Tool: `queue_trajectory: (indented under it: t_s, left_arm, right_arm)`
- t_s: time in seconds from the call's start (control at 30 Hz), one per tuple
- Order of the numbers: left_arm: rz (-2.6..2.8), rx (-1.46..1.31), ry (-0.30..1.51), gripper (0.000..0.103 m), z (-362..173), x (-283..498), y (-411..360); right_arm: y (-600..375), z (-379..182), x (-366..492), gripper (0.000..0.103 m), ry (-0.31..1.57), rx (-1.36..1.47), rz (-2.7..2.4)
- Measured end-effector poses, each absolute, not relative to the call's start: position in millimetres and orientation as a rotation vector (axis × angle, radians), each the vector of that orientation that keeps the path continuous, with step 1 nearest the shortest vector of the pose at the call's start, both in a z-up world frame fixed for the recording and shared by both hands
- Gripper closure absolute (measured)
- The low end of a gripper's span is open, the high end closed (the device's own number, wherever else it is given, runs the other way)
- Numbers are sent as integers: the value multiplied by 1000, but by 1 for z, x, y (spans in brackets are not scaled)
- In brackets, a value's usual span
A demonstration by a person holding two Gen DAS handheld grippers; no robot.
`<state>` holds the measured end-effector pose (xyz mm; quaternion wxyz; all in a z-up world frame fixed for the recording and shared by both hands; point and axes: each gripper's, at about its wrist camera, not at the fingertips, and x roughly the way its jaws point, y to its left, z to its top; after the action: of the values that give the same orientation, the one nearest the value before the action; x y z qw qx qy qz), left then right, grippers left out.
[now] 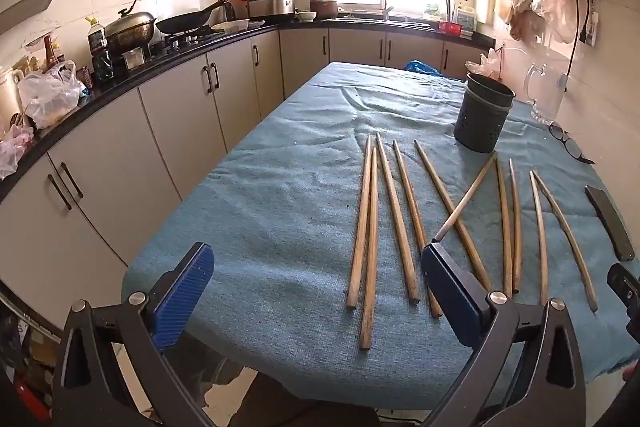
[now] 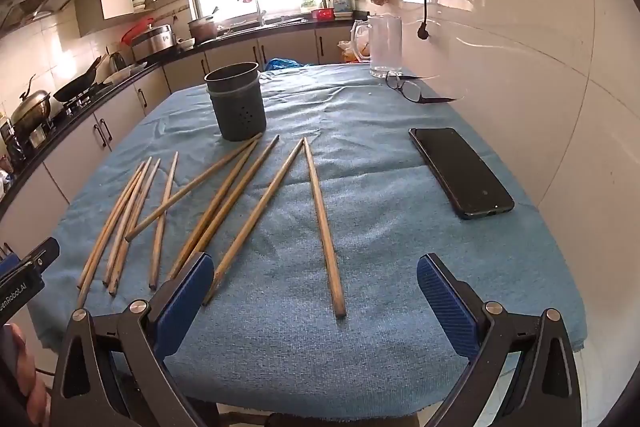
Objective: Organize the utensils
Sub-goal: 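Move both tools toward the loose wooden chopsticks on the towel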
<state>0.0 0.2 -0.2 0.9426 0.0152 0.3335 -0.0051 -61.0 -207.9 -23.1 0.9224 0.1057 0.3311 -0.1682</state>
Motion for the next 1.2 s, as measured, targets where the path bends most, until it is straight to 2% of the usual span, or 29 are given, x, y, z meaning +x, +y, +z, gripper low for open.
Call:
queue_trajectory:
  t_s: [0.73,1.0,1.2]
  left_arm:
    - [-11,28,686,0,-5,-1,-1]
    - [-23,27,770,0,-10,11,4]
    - [-24,30,743,0,-13,23,10]
  right_arm:
    - [-202,-27,-58,2,697,210,-320]
    - [-209,-27,-55,6,708,236,-299]
    - [-214,-27,-48,7,726,258,-268]
